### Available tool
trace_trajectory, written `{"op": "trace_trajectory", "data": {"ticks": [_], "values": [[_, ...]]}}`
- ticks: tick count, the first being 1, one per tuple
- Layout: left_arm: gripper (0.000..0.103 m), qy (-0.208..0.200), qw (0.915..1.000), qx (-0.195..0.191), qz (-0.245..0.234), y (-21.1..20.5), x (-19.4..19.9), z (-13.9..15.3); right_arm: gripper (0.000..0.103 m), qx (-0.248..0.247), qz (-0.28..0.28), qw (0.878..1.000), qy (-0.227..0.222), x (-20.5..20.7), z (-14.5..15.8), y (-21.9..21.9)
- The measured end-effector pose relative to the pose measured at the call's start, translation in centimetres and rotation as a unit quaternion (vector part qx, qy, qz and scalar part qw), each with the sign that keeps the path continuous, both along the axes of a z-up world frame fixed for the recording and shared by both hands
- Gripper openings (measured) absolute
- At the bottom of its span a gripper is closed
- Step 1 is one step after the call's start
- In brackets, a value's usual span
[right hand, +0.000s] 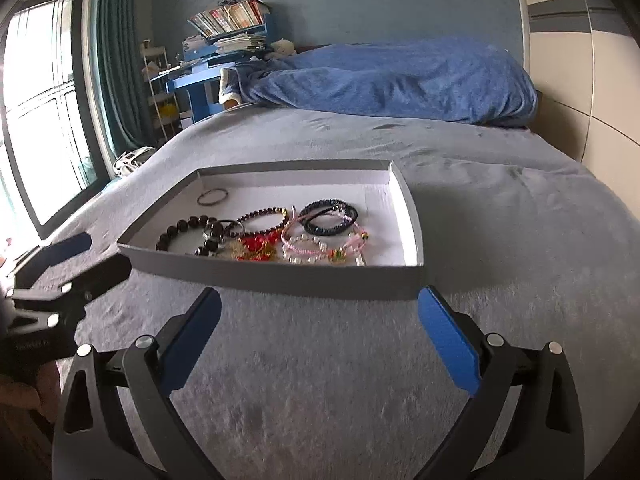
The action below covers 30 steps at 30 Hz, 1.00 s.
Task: Organize jewelry
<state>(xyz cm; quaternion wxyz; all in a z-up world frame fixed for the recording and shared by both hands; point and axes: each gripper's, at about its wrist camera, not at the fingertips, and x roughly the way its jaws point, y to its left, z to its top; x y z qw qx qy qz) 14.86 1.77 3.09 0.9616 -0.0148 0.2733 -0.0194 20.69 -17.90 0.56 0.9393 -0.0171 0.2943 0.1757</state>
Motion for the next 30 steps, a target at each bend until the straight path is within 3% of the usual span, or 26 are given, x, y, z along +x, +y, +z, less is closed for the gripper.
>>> {"op": "trace_trajectory", "data": {"ticks": [7, 30], "values": [[0.098, -0.013, 0.9998, -0.013, 0.004, 0.6, -0.6, 0.1, 0.098, 0.023, -0.013, 0.999, -0.021, -0.8, 0.3, -1.1], [0.098, -0.017, 0.9998, -0.006, 0.001, 0.1, -0.6, 0.3, 0.098, 0.008, -0.002, 0.999, -0.034, -1.3, 0.5, -0.5]]}}
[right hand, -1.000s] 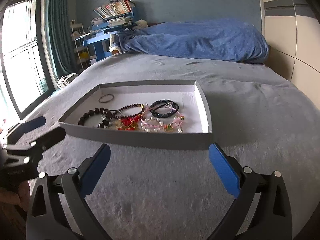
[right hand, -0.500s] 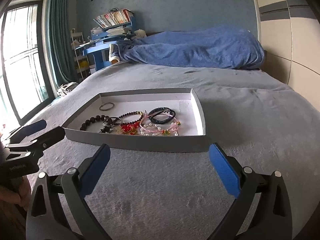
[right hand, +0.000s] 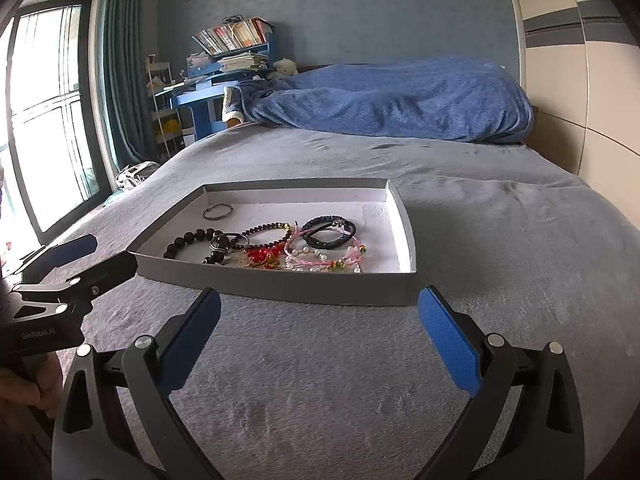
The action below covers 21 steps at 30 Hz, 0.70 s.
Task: Organize jewelry
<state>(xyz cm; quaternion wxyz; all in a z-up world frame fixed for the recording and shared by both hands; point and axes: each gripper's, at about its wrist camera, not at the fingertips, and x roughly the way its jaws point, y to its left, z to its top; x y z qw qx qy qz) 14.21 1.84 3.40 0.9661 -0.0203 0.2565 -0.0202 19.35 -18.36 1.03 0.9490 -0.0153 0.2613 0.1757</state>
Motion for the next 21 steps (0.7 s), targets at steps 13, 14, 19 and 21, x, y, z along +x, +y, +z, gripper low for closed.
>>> {"op": "trace_trajectory", "data": {"ticks": [13, 14, 19, 21], "values": [[0.098, 0.001, 1.0, 0.002, -0.002, -0.07, 0.08, -0.12, 0.098, 0.0, 0.0, 1.0, 0.0, -0.05, 0.01, 0.04], [0.098, 0.001, 1.0, 0.003, -0.002, -0.06, 0.1, -0.15, 0.098, 0.0, 0.0, 1.0, 0.0, -0.04, 0.01, 0.05], [0.098, 0.001, 1.0, 0.002, -0.002, -0.1, 0.1, -0.12, 0.098, 0.0, 0.0, 1.0, 0.0, -0.06, 0.02, 0.05], [0.098, 0.002, 1.0, 0.003, -0.002, -0.1, 0.1, -0.15, 0.098, 0.0, 0.0, 1.0, 0.0, -0.04, 0.02, 0.05]]}}
